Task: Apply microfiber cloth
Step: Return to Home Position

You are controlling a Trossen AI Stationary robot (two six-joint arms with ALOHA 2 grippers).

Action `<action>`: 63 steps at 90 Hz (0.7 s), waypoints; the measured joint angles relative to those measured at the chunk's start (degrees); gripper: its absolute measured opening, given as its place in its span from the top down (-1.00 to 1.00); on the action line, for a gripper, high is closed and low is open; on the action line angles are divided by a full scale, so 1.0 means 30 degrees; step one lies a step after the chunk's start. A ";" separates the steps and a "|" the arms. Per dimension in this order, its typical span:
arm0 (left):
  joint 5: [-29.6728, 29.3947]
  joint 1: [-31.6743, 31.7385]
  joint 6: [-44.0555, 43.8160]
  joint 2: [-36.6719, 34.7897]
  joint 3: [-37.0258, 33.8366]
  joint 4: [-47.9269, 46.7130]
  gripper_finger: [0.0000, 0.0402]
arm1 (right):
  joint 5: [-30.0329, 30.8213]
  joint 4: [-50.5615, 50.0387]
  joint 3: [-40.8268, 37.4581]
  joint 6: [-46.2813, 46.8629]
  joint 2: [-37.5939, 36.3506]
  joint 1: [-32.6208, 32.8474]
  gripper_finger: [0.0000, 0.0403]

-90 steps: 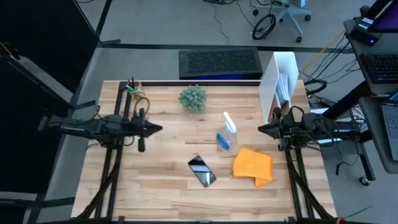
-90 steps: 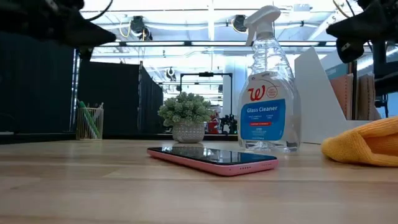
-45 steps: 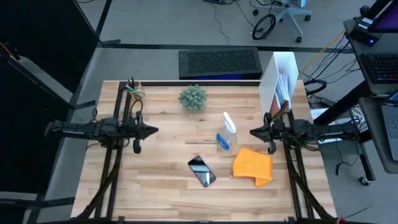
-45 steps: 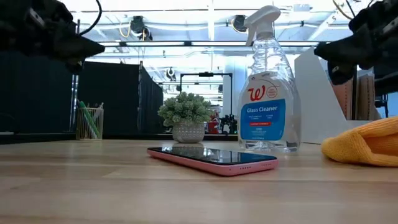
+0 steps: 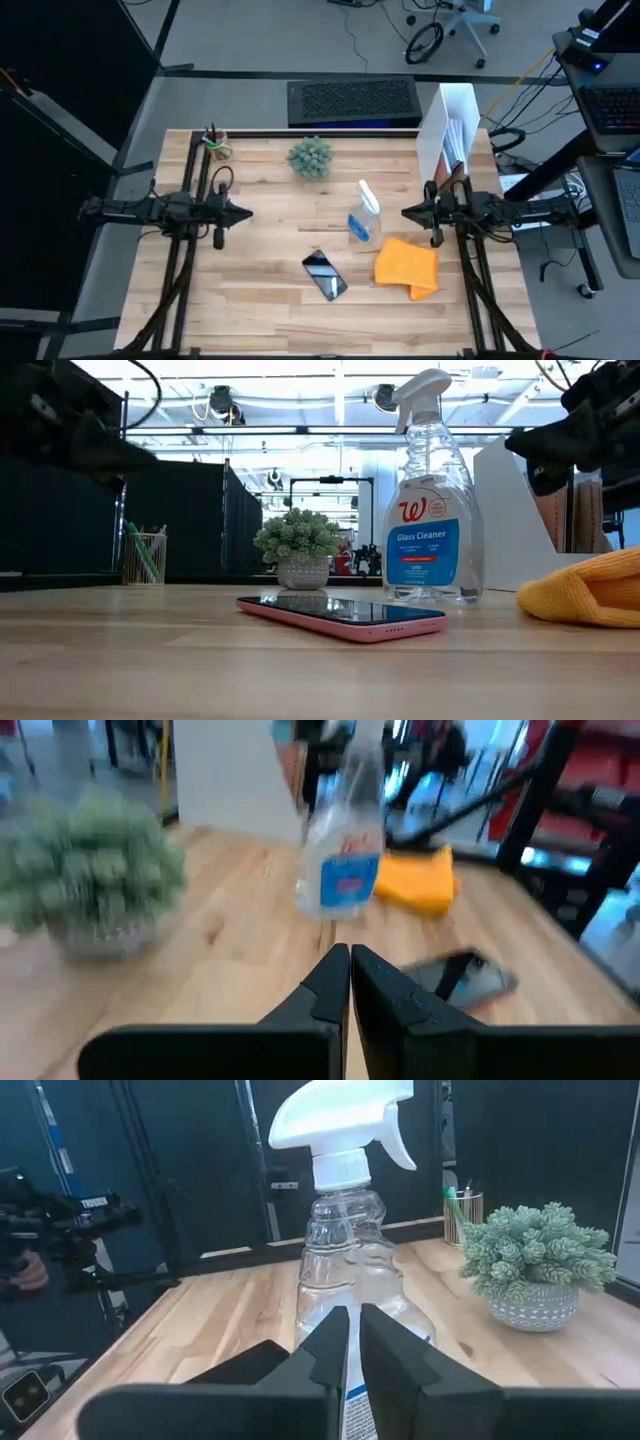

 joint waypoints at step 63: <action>0.1807 0.0000 0.1105 0.0391 -0.1031 0.2639 1.00 | 0.0011 -0.0021 0.0000 -0.0225 0.0049 0.0000 0.94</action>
